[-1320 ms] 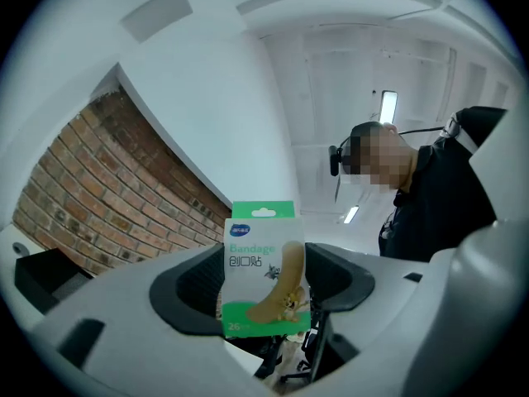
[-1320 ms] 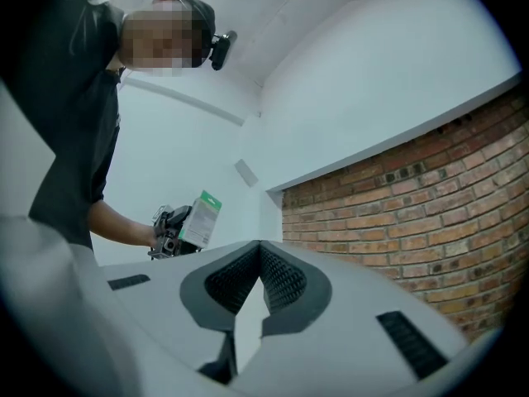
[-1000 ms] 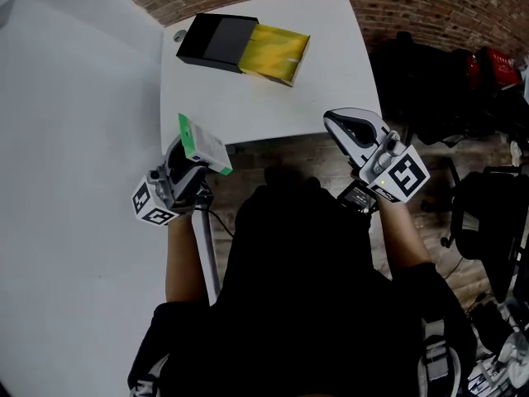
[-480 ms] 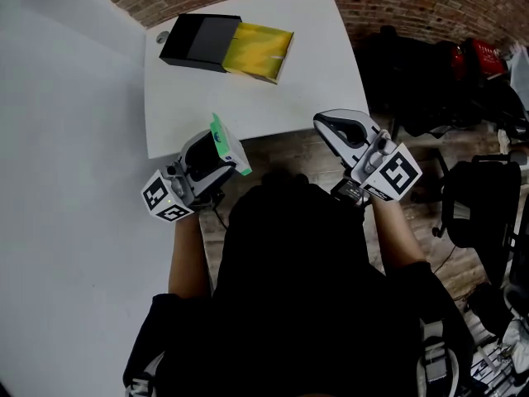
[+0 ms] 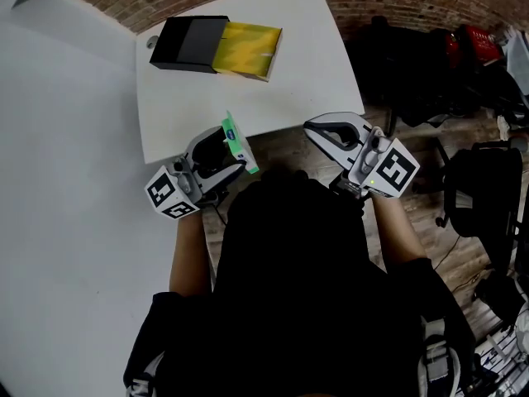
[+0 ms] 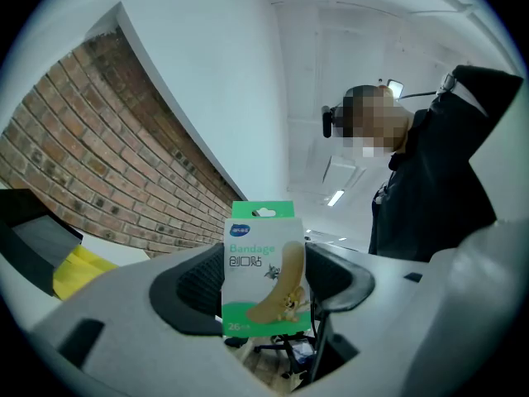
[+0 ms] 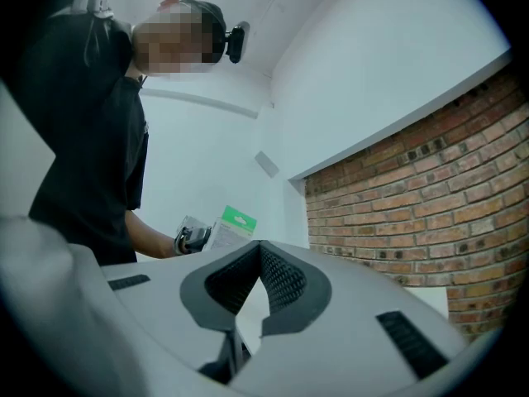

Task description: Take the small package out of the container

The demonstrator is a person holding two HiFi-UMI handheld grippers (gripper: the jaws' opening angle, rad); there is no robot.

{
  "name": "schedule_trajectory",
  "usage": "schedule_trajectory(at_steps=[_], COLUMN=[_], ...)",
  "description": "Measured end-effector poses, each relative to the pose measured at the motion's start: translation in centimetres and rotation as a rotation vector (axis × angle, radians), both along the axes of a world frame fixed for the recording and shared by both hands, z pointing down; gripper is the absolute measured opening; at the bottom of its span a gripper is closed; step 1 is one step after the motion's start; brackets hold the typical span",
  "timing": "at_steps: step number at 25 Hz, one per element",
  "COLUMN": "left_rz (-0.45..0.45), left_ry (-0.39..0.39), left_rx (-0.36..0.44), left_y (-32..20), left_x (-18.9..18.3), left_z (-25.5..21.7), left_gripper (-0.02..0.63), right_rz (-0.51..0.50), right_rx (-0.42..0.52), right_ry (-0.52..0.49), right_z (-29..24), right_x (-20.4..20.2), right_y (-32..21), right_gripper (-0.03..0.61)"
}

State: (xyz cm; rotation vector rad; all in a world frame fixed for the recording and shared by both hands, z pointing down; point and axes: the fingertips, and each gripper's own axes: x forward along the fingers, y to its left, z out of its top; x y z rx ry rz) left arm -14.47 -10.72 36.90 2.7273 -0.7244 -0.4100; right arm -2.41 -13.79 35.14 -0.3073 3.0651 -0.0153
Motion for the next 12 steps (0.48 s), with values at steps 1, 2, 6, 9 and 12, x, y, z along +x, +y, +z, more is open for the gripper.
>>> schedule_trajectory(at_steps=[1,2,6,9,12], left_rz=[0.005,0.008,0.004,0.0,0.003], left_ry=[-0.001,0.0,0.0,-0.007,-0.007], left_rx=[-0.001,-0.002,0.001,-0.004,-0.016], left_y=[0.0,0.0,-0.2,-0.3,-0.3], left_x=[0.0,0.0,0.1,0.0,-0.1], left_z=[0.0,0.0,-0.4,-0.1,0.4], left_gripper=[0.314,0.314,0.314,0.314,0.314], right_rz=[-0.001,-0.002,-0.019,-0.041,-0.055], right_rx=[0.003,0.005,-0.011,-0.011,-0.015], right_ry=[-0.001,-0.001,0.034,0.049,0.061], right_z=[0.0,0.0,0.7,0.8,1.1], right_x=[-0.1,-0.1,0.0,-0.1,-0.2], right_y=[0.0,0.1,0.5,0.9,1.2], right_gripper=[0.005,0.005,0.005,0.005,0.005])
